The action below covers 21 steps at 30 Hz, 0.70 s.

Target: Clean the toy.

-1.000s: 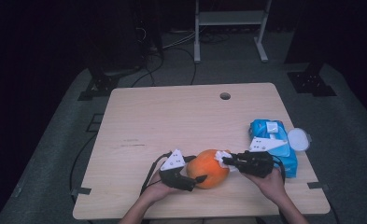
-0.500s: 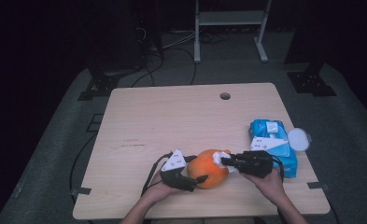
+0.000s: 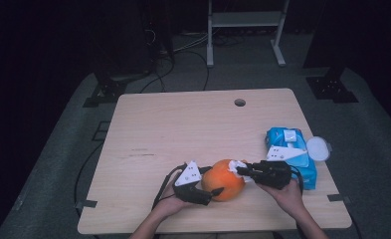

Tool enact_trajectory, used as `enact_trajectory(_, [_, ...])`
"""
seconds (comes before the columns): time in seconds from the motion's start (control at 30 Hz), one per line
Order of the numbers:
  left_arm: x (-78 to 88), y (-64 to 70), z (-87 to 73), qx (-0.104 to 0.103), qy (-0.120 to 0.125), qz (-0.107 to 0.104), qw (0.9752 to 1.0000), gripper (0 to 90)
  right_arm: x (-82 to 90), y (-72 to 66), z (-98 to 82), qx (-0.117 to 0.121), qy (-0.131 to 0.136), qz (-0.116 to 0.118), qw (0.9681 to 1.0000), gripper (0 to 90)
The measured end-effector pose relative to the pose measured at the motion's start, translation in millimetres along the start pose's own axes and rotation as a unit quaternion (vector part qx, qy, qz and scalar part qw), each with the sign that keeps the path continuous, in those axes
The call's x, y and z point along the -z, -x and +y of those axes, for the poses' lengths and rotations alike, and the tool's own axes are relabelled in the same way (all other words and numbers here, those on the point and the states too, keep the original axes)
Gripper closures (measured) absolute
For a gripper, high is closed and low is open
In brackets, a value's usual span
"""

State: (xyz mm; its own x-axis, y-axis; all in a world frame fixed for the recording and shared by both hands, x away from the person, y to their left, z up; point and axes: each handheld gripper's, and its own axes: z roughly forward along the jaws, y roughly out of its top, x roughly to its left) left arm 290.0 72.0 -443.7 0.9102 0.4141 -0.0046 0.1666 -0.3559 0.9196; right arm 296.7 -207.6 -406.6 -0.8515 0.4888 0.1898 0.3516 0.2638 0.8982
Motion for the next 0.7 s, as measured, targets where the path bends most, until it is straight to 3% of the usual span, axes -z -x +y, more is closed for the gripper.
enact_trajectory(0.1, [-0.9,2.4,5.2,0.016,0.001,0.009,0.9998,28.3,-3.7,-15.0,7.1,0.019,0.007,0.024,0.9995,78.7])
enact_trajectory(0.17, [-0.8,2.7,5.3,0.021,0.001,0.008,0.9997,27.9,-6.6,-20.9,9.3,0.042,-0.001,0.012,0.999,78.7])
enact_trajectory(0.27, [-3.8,2.5,1.8,0.023,0.007,-0.014,0.9996,17.8,-5.6,-10.1,6.0,0.028,-0.008,0.003,0.9996,78.9])
enact_trajectory(0.33, [-8.1,5.6,0.1,0.004,0.011,-0.012,0.9999,12.3,-3.6,-1.2,2.2,0.015,-0.01,-0.013,0.9997,78.8])
enact_trajectory(0.4, [-11.4,9.0,0.1,-0.013,0.01,-0.002,0.9999,12.4,-0.9,2.0,1.5,0.006,-0.006,-0.02,0.9998,78.9])
enact_trajectory(0.53, [-8.8,8.3,2.1,-0.011,0.01,0.015,0.9998,25.2,-2.1,-11.9,4.1,0.027,-0.001,-0.021,0.9994,78.8])
enact_trajectory(0.63, [-7.8,10.3,5.9,-0.013,0.017,0.027,0.9994,30.3,-8.6,-29.3,10.3,0.05,0.0,0.009,0.9987,78.8])
enact_trajectory(0.7, [-6.7,10.4,6.9,-0.014,0.021,0.029,0.9993,32.3,-12.6,-36.7,12.7,0.078,-0.01,-0.001,0.9969,78.8])
